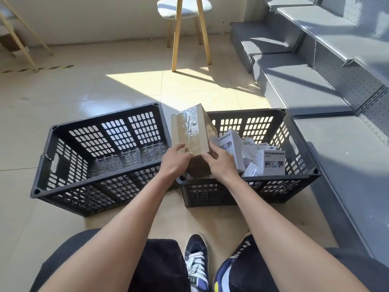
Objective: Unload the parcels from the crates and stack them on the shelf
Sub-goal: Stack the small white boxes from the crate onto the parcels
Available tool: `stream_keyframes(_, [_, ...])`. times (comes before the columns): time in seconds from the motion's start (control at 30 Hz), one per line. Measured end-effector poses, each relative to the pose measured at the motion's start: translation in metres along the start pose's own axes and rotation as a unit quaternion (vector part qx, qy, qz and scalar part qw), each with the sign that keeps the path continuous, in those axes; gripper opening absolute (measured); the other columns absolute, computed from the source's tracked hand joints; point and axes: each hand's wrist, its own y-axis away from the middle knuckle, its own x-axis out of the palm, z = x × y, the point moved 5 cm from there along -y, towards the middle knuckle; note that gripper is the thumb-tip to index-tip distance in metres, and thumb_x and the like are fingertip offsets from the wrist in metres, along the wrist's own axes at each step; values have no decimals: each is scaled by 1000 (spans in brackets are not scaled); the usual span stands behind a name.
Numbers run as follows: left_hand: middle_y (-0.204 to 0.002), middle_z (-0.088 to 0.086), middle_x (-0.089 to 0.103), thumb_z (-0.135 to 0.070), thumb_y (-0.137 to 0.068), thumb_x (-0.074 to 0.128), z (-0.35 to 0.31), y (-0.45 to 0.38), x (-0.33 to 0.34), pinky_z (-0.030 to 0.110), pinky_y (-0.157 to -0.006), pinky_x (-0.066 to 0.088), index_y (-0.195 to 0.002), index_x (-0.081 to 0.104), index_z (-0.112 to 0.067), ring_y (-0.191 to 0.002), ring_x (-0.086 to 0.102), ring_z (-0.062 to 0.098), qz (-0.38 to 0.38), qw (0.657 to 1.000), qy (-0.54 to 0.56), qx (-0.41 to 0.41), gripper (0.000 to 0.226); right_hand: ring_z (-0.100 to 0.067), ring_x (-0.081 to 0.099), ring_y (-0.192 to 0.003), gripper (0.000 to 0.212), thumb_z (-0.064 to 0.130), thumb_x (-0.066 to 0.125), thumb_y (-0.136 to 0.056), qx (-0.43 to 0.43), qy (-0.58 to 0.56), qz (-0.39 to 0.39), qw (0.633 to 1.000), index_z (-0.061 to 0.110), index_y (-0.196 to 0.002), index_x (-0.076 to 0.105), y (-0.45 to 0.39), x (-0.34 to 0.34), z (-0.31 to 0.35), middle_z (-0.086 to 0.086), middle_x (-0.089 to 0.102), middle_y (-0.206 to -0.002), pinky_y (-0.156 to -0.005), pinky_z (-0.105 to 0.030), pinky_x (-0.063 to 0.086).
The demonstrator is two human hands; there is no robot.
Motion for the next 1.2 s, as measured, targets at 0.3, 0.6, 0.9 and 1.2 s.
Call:
stream_keyframes(0.3, [-153, 6, 49, -40, -101, 54, -21, 23, -3, 37, -108, 36, -153, 42, -20, -131, 51, 20, -10, 995, 90, 34, 57, -26, 26, -151, 51, 28, 59, -101, -80, -27, -49, 995, 35, -149, 45, 27, -23, 37, 2, 40, -158, -117, -54, 34])
stream_keyframes(0.6, [-138, 12, 60, -93, -66, 56, -35, 44, 7, 55, -108, 45, -145, 45, -20, -118, 62, 26, -29, 992, 121, 36, 108, -18, 11, -154, 75, -14, 40, -93, -85, -47, -48, 994, 35, -150, 45, 65, -46, 45, 5, 25, -164, -120, -51, 28])
stream_keyframes(0.9, [-127, 9, 67, -83, -69, 63, -42, 48, 14, 55, -98, 52, -142, 51, -25, -108, 67, 27, -62, 979, 193, 13, 94, -8, 10, -153, 68, -8, 45, -94, -131, -2, -44, 990, 30, -151, 44, 73, -58, 53, 11, 27, -163, -124, -53, 17])
stream_keyframes(1.2, [-84, -2, 68, -59, -92, 57, -35, 40, 6, 46, -92, 48, -86, 66, -28, -95, 59, 23, -90, 962, 256, 8, 33, -24, 31, -147, 57, 47, 55, -100, -44, -11, -158, 986, 25, -150, 43, 52, -104, 16, -5, 40, -157, -117, -53, 32])
